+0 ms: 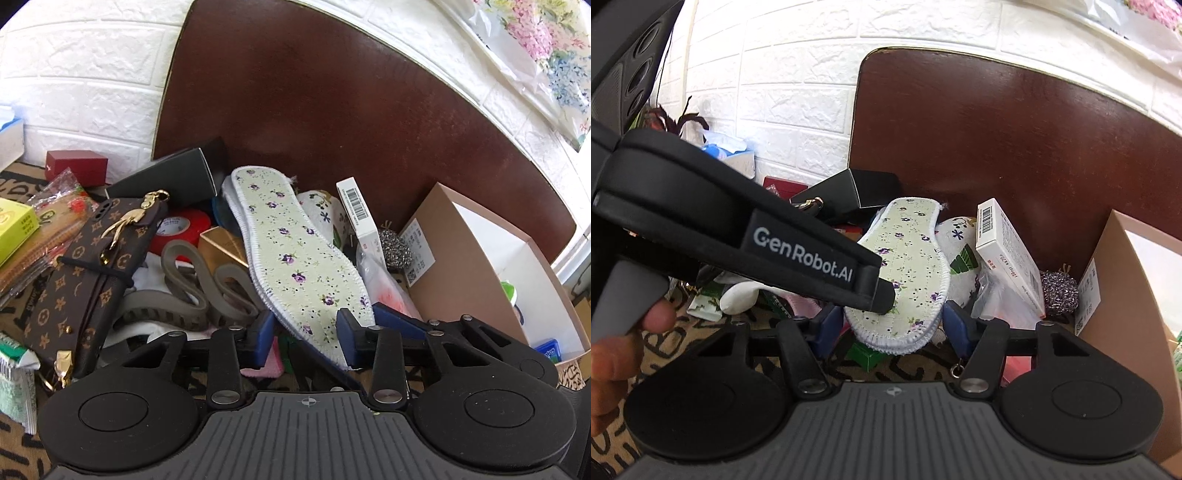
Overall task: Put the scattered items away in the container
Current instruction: 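Grasp the pair of floral insoles with the left tool and drag them out, then grasp the floral insole with the right tool while the left tool pulls the grey-backed insole apart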
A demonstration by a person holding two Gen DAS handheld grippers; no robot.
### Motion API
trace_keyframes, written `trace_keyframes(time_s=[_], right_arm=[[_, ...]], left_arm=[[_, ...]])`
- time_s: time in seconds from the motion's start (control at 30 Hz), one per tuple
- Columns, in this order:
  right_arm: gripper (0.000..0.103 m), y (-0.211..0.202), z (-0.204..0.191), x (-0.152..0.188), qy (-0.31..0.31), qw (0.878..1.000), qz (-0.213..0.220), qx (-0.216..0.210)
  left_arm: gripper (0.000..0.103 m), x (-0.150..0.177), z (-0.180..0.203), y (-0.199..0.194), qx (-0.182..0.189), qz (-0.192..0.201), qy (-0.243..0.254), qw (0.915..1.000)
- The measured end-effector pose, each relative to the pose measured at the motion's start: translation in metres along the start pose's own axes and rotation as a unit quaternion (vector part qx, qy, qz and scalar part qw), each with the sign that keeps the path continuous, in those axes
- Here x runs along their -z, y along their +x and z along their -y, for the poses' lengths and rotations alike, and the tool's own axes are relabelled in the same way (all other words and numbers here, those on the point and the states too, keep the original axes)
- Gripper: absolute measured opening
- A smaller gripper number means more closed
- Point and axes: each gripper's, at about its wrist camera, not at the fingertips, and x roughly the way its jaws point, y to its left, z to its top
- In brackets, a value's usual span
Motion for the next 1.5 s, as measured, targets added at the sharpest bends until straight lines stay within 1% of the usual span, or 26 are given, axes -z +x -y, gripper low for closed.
trace_keyframes(time_s=[0.1,0.23,0.53,0.67,0.77,0.93,1.07,1.2,1.37,1.43,1.47,1.5], right_arm=[[0.065,-0.007,-0.002,0.004,0.0,1.0,-0.004,-0.003],[0.065,-0.026,-0.004,0.013,0.001,1.0,-0.005,-0.009],[0.064,-0.08,-0.016,0.048,0.018,0.999,-0.023,-0.028],[0.063,-0.102,-0.027,0.062,0.015,0.999,-0.035,-0.037],[0.063,-0.118,-0.037,0.074,0.002,0.998,-0.043,-0.038],[0.062,-0.148,-0.047,0.095,-0.001,0.997,-0.048,-0.052],[0.061,-0.166,-0.051,0.109,0.001,0.996,-0.062,-0.064],[0.061,-0.184,-0.055,0.121,0.004,0.995,-0.075,-0.068],[0.066,-0.193,-0.053,0.134,0.011,0.994,-0.09,-0.066],[0.067,-0.192,-0.051,0.134,0.022,0.994,-0.089,-0.061],[0.069,-0.193,-0.049,0.134,0.027,0.994,-0.086,-0.06],[0.073,-0.193,-0.048,0.133,0.03,0.995,-0.082,-0.058]], left_arm=[[0.047,0.007,0.002,-0.007,-0.002,-0.001,0.001,1.0],[0.046,0.022,0.007,-0.023,0.002,-0.004,0.005,1.0],[0.046,0.073,0.024,-0.06,0.003,-0.032,0.033,0.999],[0.05,0.098,0.029,-0.07,-0.003,-0.054,0.035,0.9979],[0.049,0.116,0.032,-0.076,-0.003,-0.072,0.036,0.9967],[0.051,0.143,0.035,-0.089,0.004,-0.098,0.035,0.9945],[0.051,0.161,0.04,-0.1,0.01,-0.122,0.028,0.9921],[0.051,0.176,0.05,-0.109,0.016,-0.138,0.034,0.9897],[0.054,0.189,0.064,-0.114,0.025,-0.144,0.064,0.9871],[0.057,0.188,0.064,-0.115,0.022,-0.141,0.068,0.9875],[0.06,0.185,0.062,-0.116,0.02,-0.138,0.064,0.9881],[0.064,0.181,0.059,-0.117,0.018,-0.133,0.058,0.9892]])
